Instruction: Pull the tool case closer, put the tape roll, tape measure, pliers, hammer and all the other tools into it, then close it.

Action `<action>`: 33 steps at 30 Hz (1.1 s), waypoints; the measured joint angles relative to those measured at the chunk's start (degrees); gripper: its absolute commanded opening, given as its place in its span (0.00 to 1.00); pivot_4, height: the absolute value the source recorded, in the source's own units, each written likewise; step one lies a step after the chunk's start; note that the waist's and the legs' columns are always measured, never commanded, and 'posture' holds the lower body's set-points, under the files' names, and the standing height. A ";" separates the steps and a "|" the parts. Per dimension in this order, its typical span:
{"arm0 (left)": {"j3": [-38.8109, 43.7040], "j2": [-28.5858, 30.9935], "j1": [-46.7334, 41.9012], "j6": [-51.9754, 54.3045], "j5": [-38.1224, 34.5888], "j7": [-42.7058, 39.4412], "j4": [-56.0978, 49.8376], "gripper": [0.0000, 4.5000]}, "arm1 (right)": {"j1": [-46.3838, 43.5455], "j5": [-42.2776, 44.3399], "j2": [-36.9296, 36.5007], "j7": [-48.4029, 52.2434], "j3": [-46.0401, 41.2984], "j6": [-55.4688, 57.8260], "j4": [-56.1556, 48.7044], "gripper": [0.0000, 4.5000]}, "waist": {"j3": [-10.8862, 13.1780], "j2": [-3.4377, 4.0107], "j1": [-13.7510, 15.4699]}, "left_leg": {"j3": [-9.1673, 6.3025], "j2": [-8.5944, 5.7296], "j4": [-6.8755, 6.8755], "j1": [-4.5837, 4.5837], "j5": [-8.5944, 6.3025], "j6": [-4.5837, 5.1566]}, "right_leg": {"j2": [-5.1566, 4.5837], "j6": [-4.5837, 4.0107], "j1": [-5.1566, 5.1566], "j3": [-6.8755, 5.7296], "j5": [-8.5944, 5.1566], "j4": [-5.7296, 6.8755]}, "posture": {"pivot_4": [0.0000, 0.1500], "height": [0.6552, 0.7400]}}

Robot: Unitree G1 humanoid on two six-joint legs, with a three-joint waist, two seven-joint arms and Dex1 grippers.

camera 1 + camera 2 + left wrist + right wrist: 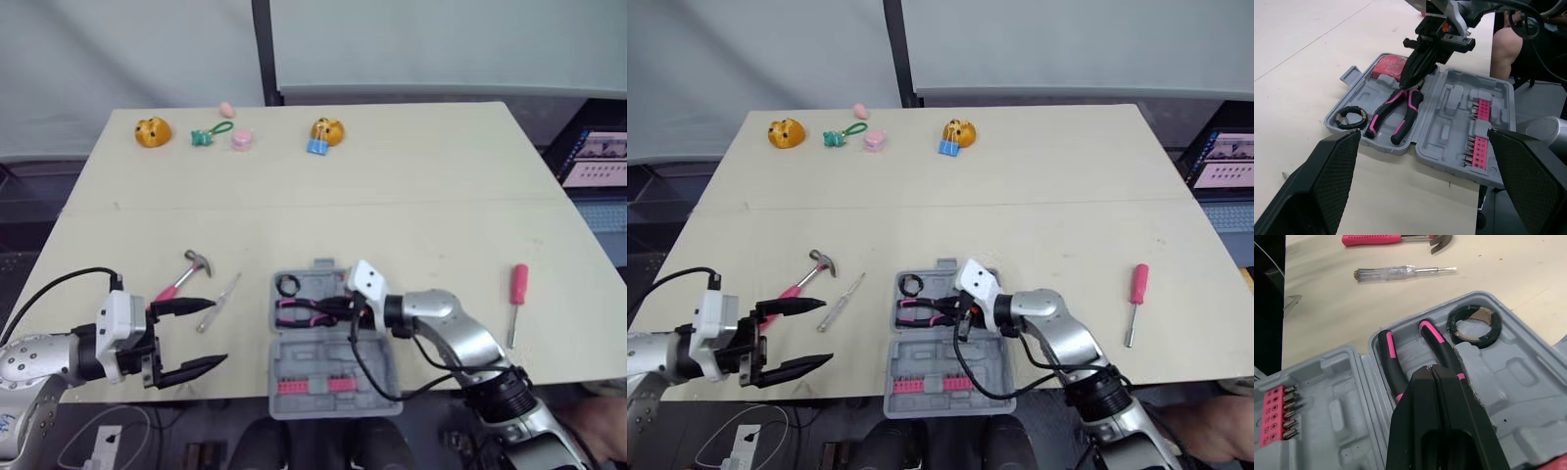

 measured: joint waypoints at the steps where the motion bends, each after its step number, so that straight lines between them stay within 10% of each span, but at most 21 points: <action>1: 0.00 0.00 0.00 0.04 0.00 0.01 0.00 1.00 | 0.07 -0.19 0.20 0.00 0.13 -0.40 0.38 0.01 | 0.00 0.00 -0.01 | 0.00 0.00 0.00 0.00 0.00 0.00 | 0.00 0.00 0.00 0.00 0.00 0.00 | 1.00 0.15; 33: 0.01 0.01 0.74 0.21 0.06 0.44 -0.09 1.00 | -0.76 -7.97 1.31 -0.26 4.15 -12.63 10.19 0.01 | -0.30 -0.40 -0.05 | -0.01 0.02 0.03 0.18 0.01 -0.04 | -0.01 -0.10 0.04 0.06 -0.05 0.05 | 1.00 0.15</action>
